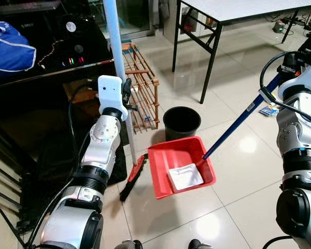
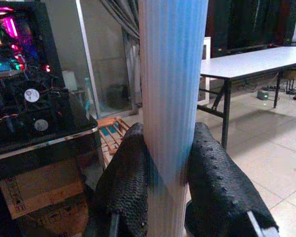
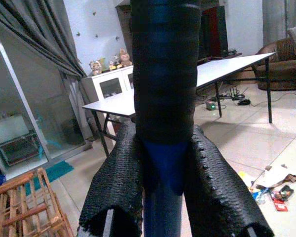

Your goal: Sweep floor

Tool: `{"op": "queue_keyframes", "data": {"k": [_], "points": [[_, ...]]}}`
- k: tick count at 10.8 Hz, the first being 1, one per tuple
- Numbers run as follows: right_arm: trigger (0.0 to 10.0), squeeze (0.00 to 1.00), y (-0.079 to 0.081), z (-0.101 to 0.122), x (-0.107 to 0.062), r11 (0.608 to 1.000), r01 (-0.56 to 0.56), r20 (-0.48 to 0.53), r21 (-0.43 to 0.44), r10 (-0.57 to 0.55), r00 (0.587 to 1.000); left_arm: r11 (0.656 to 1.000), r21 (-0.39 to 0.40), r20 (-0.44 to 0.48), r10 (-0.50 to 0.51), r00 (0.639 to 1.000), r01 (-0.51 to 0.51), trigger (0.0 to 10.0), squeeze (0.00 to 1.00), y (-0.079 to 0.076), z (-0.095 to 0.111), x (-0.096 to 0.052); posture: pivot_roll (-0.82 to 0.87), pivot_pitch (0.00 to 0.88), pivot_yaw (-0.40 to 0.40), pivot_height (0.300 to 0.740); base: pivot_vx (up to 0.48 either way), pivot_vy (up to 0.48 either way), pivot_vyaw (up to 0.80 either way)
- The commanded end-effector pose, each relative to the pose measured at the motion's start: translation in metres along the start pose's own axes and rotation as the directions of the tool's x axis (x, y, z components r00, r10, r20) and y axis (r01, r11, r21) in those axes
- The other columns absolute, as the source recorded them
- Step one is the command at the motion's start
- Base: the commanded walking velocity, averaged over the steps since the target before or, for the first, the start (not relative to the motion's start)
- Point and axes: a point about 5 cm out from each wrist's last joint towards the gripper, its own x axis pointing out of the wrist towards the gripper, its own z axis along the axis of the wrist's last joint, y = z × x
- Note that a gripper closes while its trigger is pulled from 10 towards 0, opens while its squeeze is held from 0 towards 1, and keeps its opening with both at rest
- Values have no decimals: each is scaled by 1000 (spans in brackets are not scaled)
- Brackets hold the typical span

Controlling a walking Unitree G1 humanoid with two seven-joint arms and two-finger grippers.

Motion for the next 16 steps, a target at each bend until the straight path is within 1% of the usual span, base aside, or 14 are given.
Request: {"op": "queue_keyframes", "data": {"k": [1, 16], "points": [[10000, 0, 5, 15, 4, 1000, -15, 59, 21, 14, 998, 1000, 8, 54, 2, 999, -2, 10000, 0, 2, 13, 4, -25, 131, 72, 740, 0, 0, 0], [10000, 0, 5, 14, 3, 1000, -17, 58, 23, 15, 998, 1000, 7, 54, -2, 999, 2, 10000, 0, 1, 13, 4, -26, 132, 74, 740, 0, 0, 0]]}}
